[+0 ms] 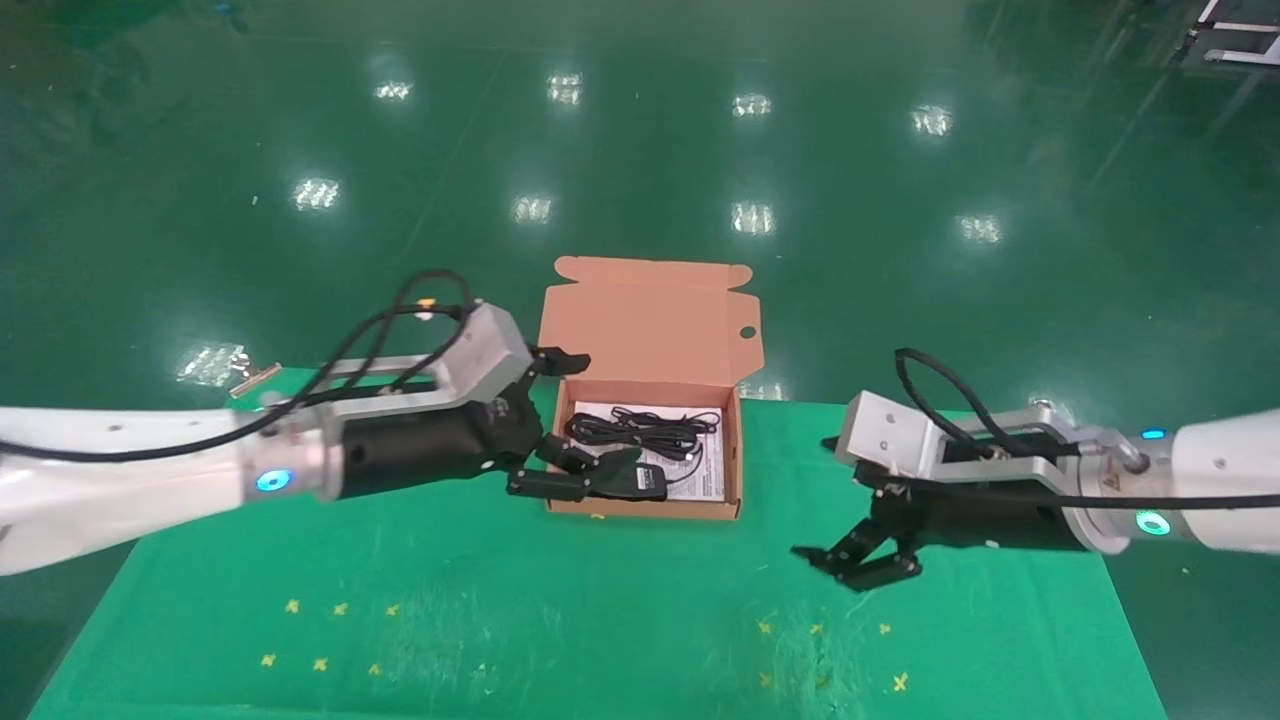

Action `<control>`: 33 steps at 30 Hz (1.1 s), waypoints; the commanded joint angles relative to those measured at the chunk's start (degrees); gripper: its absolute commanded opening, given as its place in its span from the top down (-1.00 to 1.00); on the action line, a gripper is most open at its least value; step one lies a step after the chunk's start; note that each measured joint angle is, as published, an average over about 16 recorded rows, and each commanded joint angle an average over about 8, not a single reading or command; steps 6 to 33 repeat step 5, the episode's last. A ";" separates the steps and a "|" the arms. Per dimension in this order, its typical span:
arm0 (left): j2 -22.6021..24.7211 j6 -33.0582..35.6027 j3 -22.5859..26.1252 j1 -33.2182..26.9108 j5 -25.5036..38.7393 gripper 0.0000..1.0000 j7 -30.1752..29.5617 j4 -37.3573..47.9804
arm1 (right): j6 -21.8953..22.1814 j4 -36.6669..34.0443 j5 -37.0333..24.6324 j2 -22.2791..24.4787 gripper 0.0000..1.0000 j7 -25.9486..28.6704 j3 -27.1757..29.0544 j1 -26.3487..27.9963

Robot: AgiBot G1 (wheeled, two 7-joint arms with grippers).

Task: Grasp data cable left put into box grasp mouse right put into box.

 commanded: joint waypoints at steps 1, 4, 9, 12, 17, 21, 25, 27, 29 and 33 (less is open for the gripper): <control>-2.11 3.21 -2.65 1.69 -2.36 -1.00 -0.51 -1.89 | -2.56 0.14 4.11 0.54 -1.00 -1.57 3.96 -2.69; -3.67 5.59 -4.61 2.94 -4.11 -1.00 -0.90 -3.29 | -4.45 0.24 7.16 0.94 -1.00 -2.74 6.91 -4.69; -4.06 6.19 -5.10 3.26 -4.55 -1.00 -0.99 -3.64 | -4.93 0.26 7.93 1.04 -1.00 -3.04 7.65 -5.19; -4.06 6.19 -5.10 3.26 -4.55 -1.00 -0.99 -3.64 | -4.93 0.26 7.93 1.04 -1.00 -3.04 7.65 -5.19; -4.06 6.19 -5.10 3.26 -4.55 -1.00 -0.99 -3.64 | -4.93 0.26 7.93 1.04 -1.00 -3.04 7.65 -5.19; -4.06 6.19 -5.10 3.26 -4.55 -1.00 -0.99 -3.64 | -4.93 0.26 7.93 1.04 -1.00 -3.04 7.65 -5.19; -4.06 6.19 -5.10 3.26 -4.55 -1.00 -0.99 -3.64 | -4.93 0.26 7.93 1.04 -1.00 -3.04 7.65 -5.19; -4.06 6.19 -5.10 3.26 -4.55 -1.00 -0.99 -3.64 | -4.93 0.26 7.93 1.04 -1.00 -3.04 7.65 -5.19; -4.06 6.19 -5.10 3.26 -4.55 -1.00 -0.99 -3.64 | -4.93 0.26 7.93 1.04 -1.00 -3.04 7.65 -5.19; -4.06 6.19 -5.10 3.26 -4.55 -1.00 -0.99 -3.64 | -4.93 0.26 7.93 1.04 -1.00 -3.04 7.65 -5.19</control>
